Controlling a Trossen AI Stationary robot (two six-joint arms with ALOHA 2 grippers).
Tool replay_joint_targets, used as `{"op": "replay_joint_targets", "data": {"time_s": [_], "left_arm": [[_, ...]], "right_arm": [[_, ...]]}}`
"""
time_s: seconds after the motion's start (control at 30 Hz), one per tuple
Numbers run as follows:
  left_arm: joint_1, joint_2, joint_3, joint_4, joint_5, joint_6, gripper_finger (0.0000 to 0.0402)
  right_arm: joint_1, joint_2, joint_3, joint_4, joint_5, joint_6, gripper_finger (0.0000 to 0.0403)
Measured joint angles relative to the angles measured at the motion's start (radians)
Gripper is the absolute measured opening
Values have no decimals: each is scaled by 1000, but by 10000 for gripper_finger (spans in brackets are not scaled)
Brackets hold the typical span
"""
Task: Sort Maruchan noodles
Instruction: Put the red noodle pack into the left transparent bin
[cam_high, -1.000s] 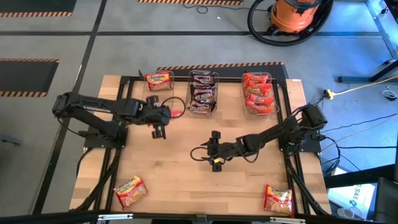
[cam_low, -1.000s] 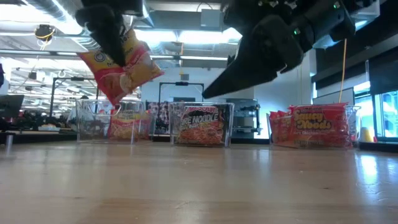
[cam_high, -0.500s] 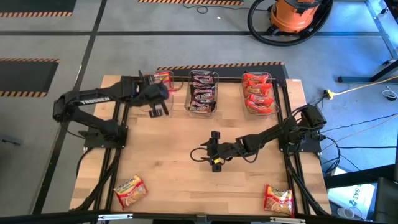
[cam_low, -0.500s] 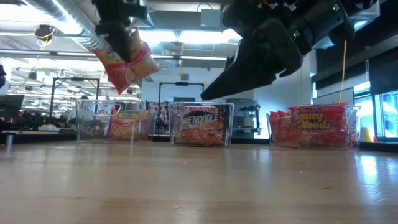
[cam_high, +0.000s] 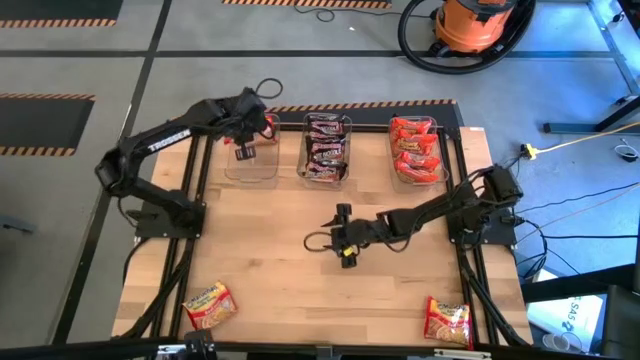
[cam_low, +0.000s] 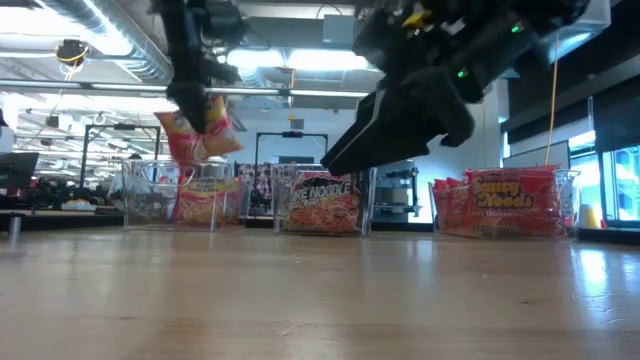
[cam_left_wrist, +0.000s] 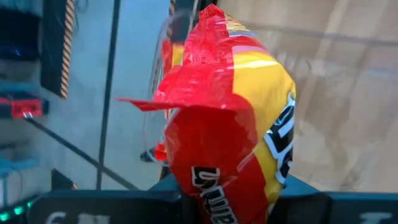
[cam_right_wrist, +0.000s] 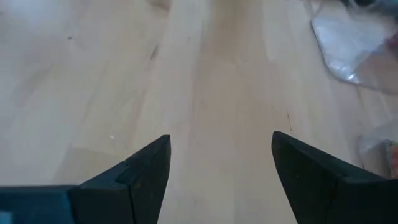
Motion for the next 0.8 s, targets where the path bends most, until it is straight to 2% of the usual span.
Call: {"op": "replay_joint_targets", "data": {"time_s": [0.23, 0.47, 0.6, 0.8], "left_arm": [[81, 130, 0, 9, 31, 61, 58], [121, 265, 0, 38, 83, 107, 58], [129, 342, 0, 54, 89, 115, 58], [128, 423, 1, 78, 79, 116, 61]], "right_arm": [[-100, 32, -1, 7, -163, 25, 260], [-116, 111, -1, 93, -261, 61, 260], [-116, 130, 0, 126, -300, 61, 260], [-116, 130, 0, 125, -300, 60, 260]]}}
